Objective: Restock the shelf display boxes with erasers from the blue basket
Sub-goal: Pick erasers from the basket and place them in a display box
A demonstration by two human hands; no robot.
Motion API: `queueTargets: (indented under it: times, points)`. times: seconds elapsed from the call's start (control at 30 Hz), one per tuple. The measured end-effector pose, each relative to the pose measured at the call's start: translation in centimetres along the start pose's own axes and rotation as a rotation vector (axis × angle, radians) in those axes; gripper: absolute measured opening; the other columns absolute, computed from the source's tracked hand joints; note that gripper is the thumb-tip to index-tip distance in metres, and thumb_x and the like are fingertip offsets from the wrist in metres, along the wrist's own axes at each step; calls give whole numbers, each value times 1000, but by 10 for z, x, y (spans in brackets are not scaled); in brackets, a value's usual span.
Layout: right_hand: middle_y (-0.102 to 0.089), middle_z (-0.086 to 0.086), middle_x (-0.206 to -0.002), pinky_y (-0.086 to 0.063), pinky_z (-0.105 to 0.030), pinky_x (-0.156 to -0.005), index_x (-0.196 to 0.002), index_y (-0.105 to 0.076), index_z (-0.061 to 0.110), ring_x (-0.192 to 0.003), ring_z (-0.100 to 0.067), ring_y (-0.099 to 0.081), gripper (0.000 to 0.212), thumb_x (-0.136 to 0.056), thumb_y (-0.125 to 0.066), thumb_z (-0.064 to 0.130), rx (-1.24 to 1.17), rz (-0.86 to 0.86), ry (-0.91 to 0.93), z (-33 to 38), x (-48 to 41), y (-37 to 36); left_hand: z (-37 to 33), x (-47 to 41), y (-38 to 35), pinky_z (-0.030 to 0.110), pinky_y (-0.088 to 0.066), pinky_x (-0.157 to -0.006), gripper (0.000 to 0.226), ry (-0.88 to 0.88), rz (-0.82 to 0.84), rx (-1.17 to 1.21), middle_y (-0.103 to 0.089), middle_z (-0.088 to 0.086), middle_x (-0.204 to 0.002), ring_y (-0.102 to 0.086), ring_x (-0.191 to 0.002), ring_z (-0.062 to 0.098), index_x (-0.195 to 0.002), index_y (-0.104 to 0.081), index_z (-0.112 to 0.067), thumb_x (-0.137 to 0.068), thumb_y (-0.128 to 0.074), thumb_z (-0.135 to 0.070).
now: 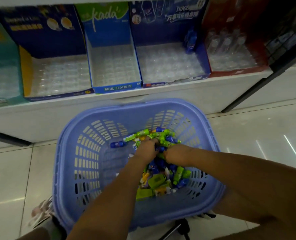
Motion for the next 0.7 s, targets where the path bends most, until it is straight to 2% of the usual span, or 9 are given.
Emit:
queueTargets:
  times: [0.07, 0.13, 0.2, 0.27, 0.33, 0.4, 0.5, 0.57, 0.7]
  points:
    - [-41, -10, -70, -40, -34, -66, -76, -58, 3, -78, -26, -48, 17, -90, -49, -3, -62, 4, -9, -2, -3, 4, 0, -2, 3, 36, -44, -85, 31, 9, 9, 6, -55, 17, -116, -55, -104, 31, -110, -61, -9, -81, -68, -13]
    - [-55, -13, -89, -38, -34, -68, -92, -64, 4, -84, -30, -54, 6, -88, -60, 6, -263, -58, -24, -4, -1, 14, 1, -4, 6, 35, -43, -83, 30, 22, 30, -9, -60, 17, -115, -57, -103, 30, -109, -64, -7, -80, -68, -12]
    - [-63, -8, -100, -41, -30, -71, -104, -66, 11, -89, -23, -58, 22, -85, -69, 21, -507, -190, -40, -14, 6, 29, 2, -2, 8, 33, -44, -81, 30, 40, 53, -11, -63, 19, -113, -59, -102, 31, -111, -67, -7, -81, -68, -13]
    - [-68, -4, -97, -47, -27, -73, -105, -66, 17, -83, -16, -61, 26, -83, -71, 29, -776, -280, -70, -26, 18, 49, 3, 3, 8, 34, -46, -85, 32, 64, 73, 26, -63, 19, -114, -59, -105, 31, -115, -66, -8, -84, -67, -16]
    - [-70, 2, -87, -50, -22, -68, -103, -69, 20, -70, -9, -61, 22, -83, -71, 30, -1012, -307, -71, -42, 34, 69, 0, 8, 14, 37, -49, -90, 33, 100, 78, 98, -63, 19, -117, -59, -108, 32, -117, -64, -5, -86, -66, -15]
    - [-70, 6, -79, -50, -17, -65, -97, -71, 20, -65, -5, -61, 14, -84, -70, 25, -1222, -350, -39, -59, 52, 88, -8, 13, 28, 41, -52, -88, 31, 144, 102, 229, -66, 17, -110, -64, -101, 31, -113, -65, -3, -85, -68, -16]
    - [-69, -1, -83, -53, -15, -67, -98, -70, 10, -70, -6, -62, 15, -83, -67, 14, -1514, -463, 67, -84, 80, 107, -28, 16, 66, 35, -52, -83, 29, 131, 192, 283, -68, 10, -97, -65, -85, 24, -106, -67, -5, -84, -71, -24]
    - [-68, -7, -89, -52, -18, -70, -100, -70, 8, -74, -8, -60, 24, -78, -69, 17, -1566, -608, 93, -98, 98, 118, -48, 20, 99, 33, -50, -81, 28, 60, 199, 219, -67, 7, -92, -63, -83, 20, -102, -69, -7, -84, -71, -27]
    - [-62, -2, -70, -36, -13, -48, -90, -71, 17, -52, -3, -46, 8, -83, -68, 16, -1561, -1107, 27, -125, 128, 140, -95, 40, 169, 38, -49, -90, 23, -81, 83, 268, -70, 10, -100, -63, -90, 18, -102, -70, -15, -81, -73, -26]
Point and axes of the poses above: each hand's wrist, its own x-axis away from the middle knuckle, its own y-axis out of the back of the hand, z = x × y, the point moved 2 cm from there along -x, towards the middle knuckle
